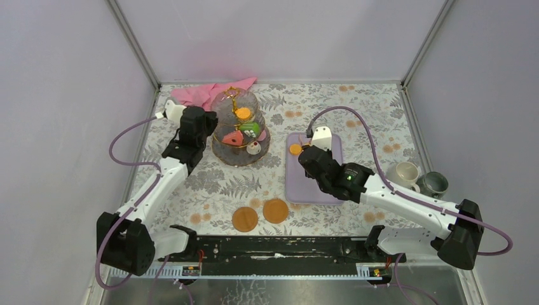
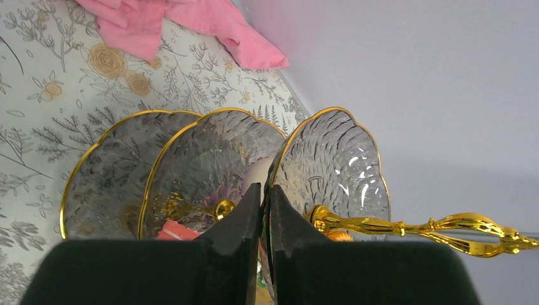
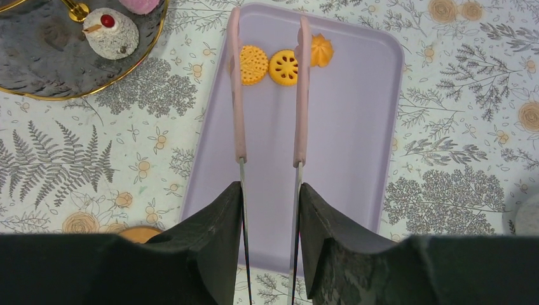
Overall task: Serve the afternoon tea
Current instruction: Adjust the desert table at the center of the board, then pick up the desert from the tray.
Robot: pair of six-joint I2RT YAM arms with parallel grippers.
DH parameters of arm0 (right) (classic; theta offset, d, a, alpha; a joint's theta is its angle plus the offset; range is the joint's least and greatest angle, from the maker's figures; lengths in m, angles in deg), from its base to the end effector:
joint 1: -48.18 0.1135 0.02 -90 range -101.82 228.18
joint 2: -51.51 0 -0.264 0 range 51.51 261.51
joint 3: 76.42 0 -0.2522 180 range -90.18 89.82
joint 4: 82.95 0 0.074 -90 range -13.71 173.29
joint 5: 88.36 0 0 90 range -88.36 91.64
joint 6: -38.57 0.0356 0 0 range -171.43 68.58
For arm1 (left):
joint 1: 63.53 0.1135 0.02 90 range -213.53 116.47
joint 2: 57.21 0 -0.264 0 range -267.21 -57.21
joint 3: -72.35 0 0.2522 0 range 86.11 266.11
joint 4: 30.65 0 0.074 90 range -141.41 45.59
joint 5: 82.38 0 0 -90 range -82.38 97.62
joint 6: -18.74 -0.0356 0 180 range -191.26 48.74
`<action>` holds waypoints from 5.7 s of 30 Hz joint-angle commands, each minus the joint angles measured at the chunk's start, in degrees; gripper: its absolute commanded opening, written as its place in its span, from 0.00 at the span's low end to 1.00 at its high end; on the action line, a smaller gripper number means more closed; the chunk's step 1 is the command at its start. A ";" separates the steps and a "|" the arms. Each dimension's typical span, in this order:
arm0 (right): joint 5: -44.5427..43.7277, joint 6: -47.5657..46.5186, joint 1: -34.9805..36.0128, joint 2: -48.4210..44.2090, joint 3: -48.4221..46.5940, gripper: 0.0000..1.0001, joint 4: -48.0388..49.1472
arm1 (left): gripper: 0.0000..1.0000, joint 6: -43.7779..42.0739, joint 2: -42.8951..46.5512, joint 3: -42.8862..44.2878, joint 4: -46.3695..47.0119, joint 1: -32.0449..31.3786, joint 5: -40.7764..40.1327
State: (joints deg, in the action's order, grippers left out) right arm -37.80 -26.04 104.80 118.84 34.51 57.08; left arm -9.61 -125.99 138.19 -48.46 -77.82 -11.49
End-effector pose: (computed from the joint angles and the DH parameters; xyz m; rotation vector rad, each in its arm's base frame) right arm 0.1565 0.1964 0.3020 -0.2074 2.0601 0.0977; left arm 0.2713 -0.0571 0.3085 -0.9860 1.6867 -0.5669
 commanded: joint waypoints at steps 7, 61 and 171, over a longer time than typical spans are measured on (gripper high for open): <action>-0.87 2.75 -0.45 -1.41 1.75 0.41 1.88 | 0.02 19.46 -0.19 3.96 -8.69 -10.45 -16.22; 6.91 2.18 -7.45 9.56 12.26 0.54 10.85 | 0.72 4.02 8.08 1.21 -7.79 -29.85 -46.72; 15.29 -5.25 -11.36 -0.09 -13.26 0.27 -4.36 | 0.71 3.50 18.02 -5.00 -11.65 -33.18 -51.11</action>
State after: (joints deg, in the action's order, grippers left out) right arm -20.31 -31.11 90.07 120.28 28.22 55.09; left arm -6.24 -108.50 131.96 -58.41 -110.76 -60.36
